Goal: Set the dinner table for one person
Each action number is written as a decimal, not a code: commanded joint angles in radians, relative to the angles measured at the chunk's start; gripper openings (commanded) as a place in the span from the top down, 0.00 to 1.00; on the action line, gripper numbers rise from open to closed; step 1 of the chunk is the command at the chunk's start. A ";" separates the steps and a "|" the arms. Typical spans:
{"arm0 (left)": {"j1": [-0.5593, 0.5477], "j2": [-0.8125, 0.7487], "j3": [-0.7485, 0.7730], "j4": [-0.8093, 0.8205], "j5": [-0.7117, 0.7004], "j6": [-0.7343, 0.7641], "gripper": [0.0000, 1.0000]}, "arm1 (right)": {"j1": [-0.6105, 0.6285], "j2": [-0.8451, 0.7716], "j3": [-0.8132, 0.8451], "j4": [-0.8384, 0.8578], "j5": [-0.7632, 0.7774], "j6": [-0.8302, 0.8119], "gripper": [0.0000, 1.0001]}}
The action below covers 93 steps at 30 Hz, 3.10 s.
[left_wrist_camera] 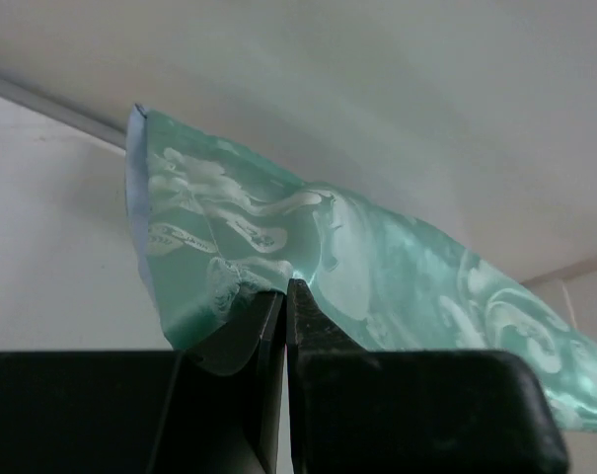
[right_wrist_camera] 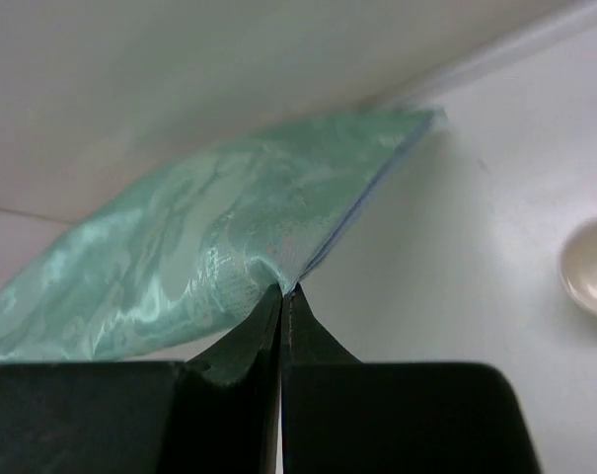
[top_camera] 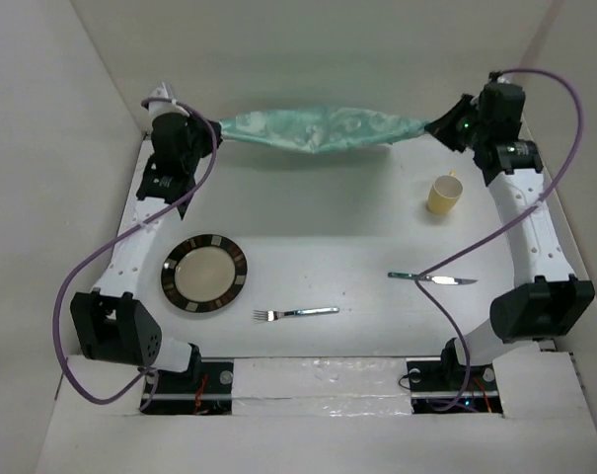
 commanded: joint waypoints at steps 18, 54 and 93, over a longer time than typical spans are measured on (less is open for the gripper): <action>-0.058 0.000 -0.668 0.170 0.130 -0.061 1.00 | -0.077 -0.049 -0.815 0.238 -0.017 -0.008 1.00; -0.067 -0.391 -0.515 -0.275 0.084 -0.009 0.59 | -0.085 -0.270 -0.803 0.081 0.055 0.001 0.53; -0.147 -0.544 -0.226 -0.419 0.078 0.102 0.81 | 1.083 0.631 -0.242 0.454 0.136 0.595 0.43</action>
